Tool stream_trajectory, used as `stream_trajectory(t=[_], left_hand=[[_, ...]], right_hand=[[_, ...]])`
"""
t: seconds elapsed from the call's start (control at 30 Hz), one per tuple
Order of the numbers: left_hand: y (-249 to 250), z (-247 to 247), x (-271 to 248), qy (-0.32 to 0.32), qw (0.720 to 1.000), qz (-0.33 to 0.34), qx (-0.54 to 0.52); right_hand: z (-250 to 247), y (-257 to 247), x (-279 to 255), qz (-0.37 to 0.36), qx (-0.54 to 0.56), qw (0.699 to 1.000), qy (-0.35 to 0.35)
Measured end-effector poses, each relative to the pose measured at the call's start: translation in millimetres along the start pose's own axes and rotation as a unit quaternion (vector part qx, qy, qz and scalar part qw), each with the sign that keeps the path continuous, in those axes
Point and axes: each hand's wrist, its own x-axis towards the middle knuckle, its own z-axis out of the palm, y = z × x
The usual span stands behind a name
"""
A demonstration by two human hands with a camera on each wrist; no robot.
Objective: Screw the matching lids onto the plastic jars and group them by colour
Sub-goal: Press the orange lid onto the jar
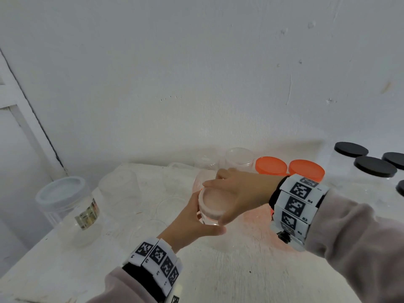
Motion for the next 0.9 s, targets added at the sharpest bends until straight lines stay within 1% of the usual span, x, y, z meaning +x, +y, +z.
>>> stream_trajectory(t=[0.23, 0.37, 0.53, 0.6, 0.7, 0.73, 0.83, 0.9], left_hand=[[-5, 1, -6, 0.048, 0.998, 0.024, -0.023], [-9, -7, -10, 0.061, 0.998, 0.017, -0.020], [-12, -28, -20, 0.082, 0.997, -0.003, -0.004], [-13, -36, -26, 0.090, 0.996, -0.010, -0.004], [-17, -48, -35, 0.106, 0.994, -0.019, -0.030], [-19, -52, -39, 0.112, 0.993, -0.021, -0.041], [-25, -62, -48, 0.127, 0.990, -0.017, -0.062], [-30, -69, -53, 0.143, 0.987, -0.014, -0.070]], right_hand=[[14, -5, 5, -0.035, -0.031, 0.996, 0.076], [18, -12, 9, -0.041, -0.017, 0.994, 0.097], [23, -24, 22, -0.047, 0.063, 0.991, 0.110], [26, -28, 33, -0.055, 0.103, 0.988, 0.102], [29, -31, 52, -0.060, 0.191, 0.976, 0.081], [29, -31, 59, -0.057, 0.221, 0.970, 0.083], [32, -28, 81, -0.025, 0.295, 0.947, 0.125], [35, -22, 96, 0.009, 0.311, 0.938, 0.151]])
